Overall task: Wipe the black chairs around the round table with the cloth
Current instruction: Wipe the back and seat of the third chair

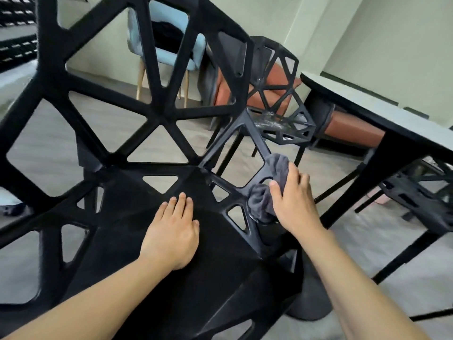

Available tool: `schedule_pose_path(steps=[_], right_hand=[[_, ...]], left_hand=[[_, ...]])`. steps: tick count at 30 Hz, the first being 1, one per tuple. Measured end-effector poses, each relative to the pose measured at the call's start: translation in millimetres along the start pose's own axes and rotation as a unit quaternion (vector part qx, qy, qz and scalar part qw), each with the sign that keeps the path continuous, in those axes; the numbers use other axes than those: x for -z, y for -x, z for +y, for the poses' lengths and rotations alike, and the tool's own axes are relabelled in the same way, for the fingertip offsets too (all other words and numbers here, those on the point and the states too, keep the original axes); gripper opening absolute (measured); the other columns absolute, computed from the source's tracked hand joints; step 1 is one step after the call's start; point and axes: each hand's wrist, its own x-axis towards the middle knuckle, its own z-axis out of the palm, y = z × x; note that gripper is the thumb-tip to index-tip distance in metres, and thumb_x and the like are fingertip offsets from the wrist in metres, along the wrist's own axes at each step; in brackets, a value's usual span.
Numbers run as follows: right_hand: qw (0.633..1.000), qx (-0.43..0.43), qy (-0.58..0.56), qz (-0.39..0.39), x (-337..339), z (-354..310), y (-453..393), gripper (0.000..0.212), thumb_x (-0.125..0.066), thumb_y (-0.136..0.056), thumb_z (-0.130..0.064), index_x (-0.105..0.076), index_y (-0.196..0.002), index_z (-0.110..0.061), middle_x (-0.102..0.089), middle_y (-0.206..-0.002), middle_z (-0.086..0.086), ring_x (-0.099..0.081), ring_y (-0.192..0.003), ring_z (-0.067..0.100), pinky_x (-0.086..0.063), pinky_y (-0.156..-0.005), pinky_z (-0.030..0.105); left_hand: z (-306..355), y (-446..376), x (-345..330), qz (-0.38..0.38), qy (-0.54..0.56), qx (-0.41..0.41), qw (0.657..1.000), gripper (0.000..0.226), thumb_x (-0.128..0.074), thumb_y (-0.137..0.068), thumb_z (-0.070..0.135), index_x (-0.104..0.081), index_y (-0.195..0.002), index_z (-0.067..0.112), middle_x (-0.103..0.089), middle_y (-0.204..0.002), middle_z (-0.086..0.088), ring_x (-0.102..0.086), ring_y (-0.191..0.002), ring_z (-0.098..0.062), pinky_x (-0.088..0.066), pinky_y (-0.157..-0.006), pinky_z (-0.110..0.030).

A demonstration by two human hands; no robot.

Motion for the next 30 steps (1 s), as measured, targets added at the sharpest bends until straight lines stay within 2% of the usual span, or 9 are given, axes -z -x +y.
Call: schedule_pose_path(steps=[2, 7, 9, 13, 16, 18, 21, 26, 30], right_hand=[[0.998, 0.013, -0.025, -0.048, -6.4, 2.4, -6.7, 0.06, -0.047, -0.104, -0.037, -0.023, -0.154, -0.014, -0.039, -0.136, 0.019, -0.048, -0.121, 0.041, -0.041, -0.097, 0.044], [0.999, 0.034, -0.002, -0.003, -13.4, -34.9, -69.1, 0.044, -0.046, -0.105, -0.034, -0.036, -0.139, -0.008, -0.046, -0.131, 0.023, -0.055, -0.113, 0.043, -0.044, -0.084, 0.041], [0.999, 0.036, -0.008, -0.005, -21.6, -61.1, -107.2, 0.039, -0.044, -0.106, -0.033, -0.039, -0.134, -0.006, -0.048, -0.131, 0.024, -0.055, -0.114, 0.044, -0.042, -0.083, 0.041], [0.999, 0.014, -0.043, 0.017, -33.8, -95.8, -160.4, 0.039, -0.04, -0.107, -0.035, -0.042, -0.135, -0.008, -0.05, -0.132, 0.023, -0.055, -0.118, 0.045, -0.045, -0.09, 0.044], [0.997, -0.003, -0.081, 0.013, -39.1, -91.0, -168.5, 0.04, -0.041, -0.105, -0.037, -0.044, -0.134, -0.009, -0.054, -0.131, 0.021, -0.055, -0.118, 0.043, -0.045, -0.09, 0.044], [0.995, -0.008, -0.097, 0.002, -37.5, -80.1, -159.7, 0.038, -0.042, -0.104, -0.037, -0.046, -0.131, -0.009, -0.056, -0.13, 0.02, -0.055, -0.118, 0.041, -0.044, -0.088, 0.042], [0.997, -0.022, -0.073, -0.004, -28.9, -53.4, -118.9, 0.036, -0.042, -0.104, -0.039, -0.048, -0.125, -0.01, -0.059, -0.125, 0.017, -0.057, -0.113, 0.039, -0.04, -0.08, 0.039], [0.998, -0.056, -0.015, -0.016, -4.6, 10.0, -1.7, 0.046, -0.041, -0.105, -0.042, -0.041, -0.138, -0.01, -0.054, -0.131, 0.02, -0.053, -0.118, 0.04, -0.043, -0.091, 0.044], [0.993, -0.11, 0.0, -0.041, 11.9, 43.8, 57.1, 0.044, -0.038, -0.106, -0.041, -0.043, -0.132, -0.007, -0.055, -0.125, 0.024, -0.055, -0.114, 0.043, -0.044, -0.09, 0.046]], left_hand=[[0.1, -0.3, -1.5, -0.012, -0.001, -0.033, 0.999, 0.076, 0.017, -0.089, 0.044, 0.007, -0.16, 0.022, 0.01, -0.168, -0.001, 0.005, -0.155, -0.023, 0.001, -0.126, -0.043], [-2.5, -0.8, -5.1, -0.017, 0.008, -0.046, 0.999, 0.09, 0.029, -0.074, 0.046, 0.012, -0.159, 0.026, 0.015, -0.167, 0.004, 0.011, -0.155, -0.021, 0.003, -0.126, -0.044], [-2.7, -0.7, -5.3, -0.01, 0.012, -0.047, 0.999, 0.088, 0.028, -0.075, 0.047, 0.011, -0.159, 0.026, 0.015, -0.167, 0.005, 0.012, -0.155, -0.021, 0.004, -0.126, -0.044], [-3.0, -1.5, -4.0, -0.016, 0.009, -0.043, 0.999, 0.082, 0.023, -0.081, 0.047, 0.009, -0.16, 0.027, 0.013, -0.167, 0.006, 0.011, -0.155, -0.02, 0.002, -0.126, -0.043], [-2.2, -3.7, -3.3, -0.019, 0.0, -0.033, 0.999, 0.061, 0.003, -0.102, 0.042, 0.005, -0.16, 0.027, 0.009, -0.168, 0.006, 0.008, -0.155, -0.019, 0.001, -0.126, -0.043], [-2.2, -2.8, -3.3, -0.02, -0.002, -0.025, 0.999, 0.057, -0.009, -0.106, 0.039, 0.002, -0.161, 0.026, 0.006, -0.168, 0.006, 0.005, -0.155, -0.02, -0.001, -0.126, -0.042], [-1.7, -3.5, -4.0, -0.024, -0.008, -0.026, 0.999, 0.057, -0.011, -0.106, 0.038, -0.001, -0.161, 0.024, 0.002, -0.169, 0.005, 0.0, -0.156, -0.021, -0.003, -0.126, -0.042], [-1.8, -5.2, -2.7, -0.028, 0.016, -0.022, 0.999, 0.057, -0.014, -0.107, 0.037, -0.006, -0.161, 0.023, -0.002, -0.169, 0.004, -0.004, -0.155, -0.023, -0.003, -0.126, -0.042], [-0.9, -6.5, -3.9, -0.029, 0.018, -0.023, 0.999, 0.056, -0.016, -0.107, 0.036, -0.01, -0.161, 0.022, -0.006, -0.169, 0.003, -0.006, -0.155, -0.024, -0.005, -0.126, -0.044]])
